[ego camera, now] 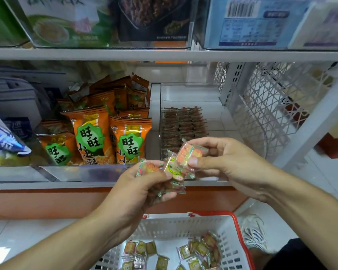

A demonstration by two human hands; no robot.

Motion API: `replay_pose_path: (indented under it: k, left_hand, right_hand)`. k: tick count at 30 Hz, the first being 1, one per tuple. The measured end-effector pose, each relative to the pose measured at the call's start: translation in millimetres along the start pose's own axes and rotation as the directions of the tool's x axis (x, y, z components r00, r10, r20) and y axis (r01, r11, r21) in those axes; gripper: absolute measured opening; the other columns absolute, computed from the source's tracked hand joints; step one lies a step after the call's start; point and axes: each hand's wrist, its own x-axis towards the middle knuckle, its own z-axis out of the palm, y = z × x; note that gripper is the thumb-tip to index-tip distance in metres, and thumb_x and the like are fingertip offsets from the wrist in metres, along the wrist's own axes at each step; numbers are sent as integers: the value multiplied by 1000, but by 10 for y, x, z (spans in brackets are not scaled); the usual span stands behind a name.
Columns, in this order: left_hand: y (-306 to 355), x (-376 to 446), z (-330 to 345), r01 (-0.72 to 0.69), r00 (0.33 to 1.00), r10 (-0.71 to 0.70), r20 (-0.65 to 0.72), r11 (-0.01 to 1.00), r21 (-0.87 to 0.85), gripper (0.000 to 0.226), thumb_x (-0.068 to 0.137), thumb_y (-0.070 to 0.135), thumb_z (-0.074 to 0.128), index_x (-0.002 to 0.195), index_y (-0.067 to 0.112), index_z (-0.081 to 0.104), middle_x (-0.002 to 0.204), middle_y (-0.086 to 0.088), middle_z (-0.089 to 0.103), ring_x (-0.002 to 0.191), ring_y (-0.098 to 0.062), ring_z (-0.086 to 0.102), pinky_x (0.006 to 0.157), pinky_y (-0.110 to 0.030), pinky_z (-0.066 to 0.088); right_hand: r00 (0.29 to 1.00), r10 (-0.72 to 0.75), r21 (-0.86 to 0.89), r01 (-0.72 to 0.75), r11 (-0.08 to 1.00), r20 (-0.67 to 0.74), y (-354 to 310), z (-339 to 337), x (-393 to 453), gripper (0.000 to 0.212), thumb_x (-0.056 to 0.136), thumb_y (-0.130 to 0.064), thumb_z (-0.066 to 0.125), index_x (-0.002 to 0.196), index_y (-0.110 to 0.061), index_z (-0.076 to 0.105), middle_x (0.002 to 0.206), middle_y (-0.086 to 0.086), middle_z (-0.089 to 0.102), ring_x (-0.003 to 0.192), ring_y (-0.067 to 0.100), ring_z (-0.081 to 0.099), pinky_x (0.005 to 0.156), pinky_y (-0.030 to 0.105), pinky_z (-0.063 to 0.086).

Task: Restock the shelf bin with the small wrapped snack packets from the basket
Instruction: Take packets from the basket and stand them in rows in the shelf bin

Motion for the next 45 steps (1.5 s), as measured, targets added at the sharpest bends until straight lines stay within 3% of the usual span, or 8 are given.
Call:
replay_pose_path:
  k: [5,12,15,18,29,32,38,45]
  left_hand:
    - [26,-24,55,2,1000,0,21,998,-62,50,58,14,80,105,4,65,91,-19,77,77,-28,78,61,-32,62]
    - [63,-20,52,-72,997,74,19,994,-81,39,60,16,78,97,9,69,96,-19,77,83,-29,78,60,-30,61]
    - [54,-23,41,-78,996,80,32,996,-44,39,63,17,79,100,10,67,97,-20,77,84,-30,78,62,-29,61]
    - [41,-25,21,-88,996,88,27,996,5,34,61,20,82,93,16,73,98,-21,77,86,-32,77,63,-30,61]
    - [76,-5,8,-138,990,140,-14,986,99,22,63,34,83,83,24,79,88,-16,77,78,-27,77,57,-27,59]
    - [75,-8,21,-140,990,142,-2,979,146,32,65,39,83,89,18,79,90,-14,78,76,-23,76,60,-28,59]
    - [31,23,20,-113,993,118,-18,981,159,49,69,39,85,104,7,71,99,-18,77,83,-25,75,71,-36,63]
    - [44,88,79,-105,994,106,27,993,-46,50,60,28,88,103,5,72,97,-19,77,82,-23,76,70,-33,62]
  right_hand:
    - [893,-436,-266,396,879,-108,13,62,-27,35,70,8,83,77,-25,75,97,1,74,89,13,73,79,25,59]
    - [954,-300,-287,288,914,3,72,63,-45,45,89,10,50,101,-20,81,121,-9,71,112,13,67,96,45,55]
    - [960,-278,-286,269,920,8,72,87,-61,17,88,-18,69,101,-22,79,111,-1,75,105,22,69,93,46,56]
    - [949,-316,-384,283,879,-22,89,90,-51,38,70,-30,85,104,-22,70,103,-4,74,94,12,70,88,34,58]
    - [987,-59,-319,106,942,153,7,-34,-54,55,87,2,70,133,-26,60,123,20,64,92,25,61,80,38,58]
    - [979,-42,-415,123,902,200,29,-20,-62,57,84,-3,75,133,-28,61,102,16,62,84,24,57,83,49,56]
    - [987,-98,-513,149,845,126,54,32,-65,37,75,-12,87,105,-28,72,100,-16,70,77,10,61,77,31,56]
    - [993,-81,-384,107,917,83,52,32,-33,48,78,-1,81,120,-22,69,101,16,67,77,14,59,89,35,55]
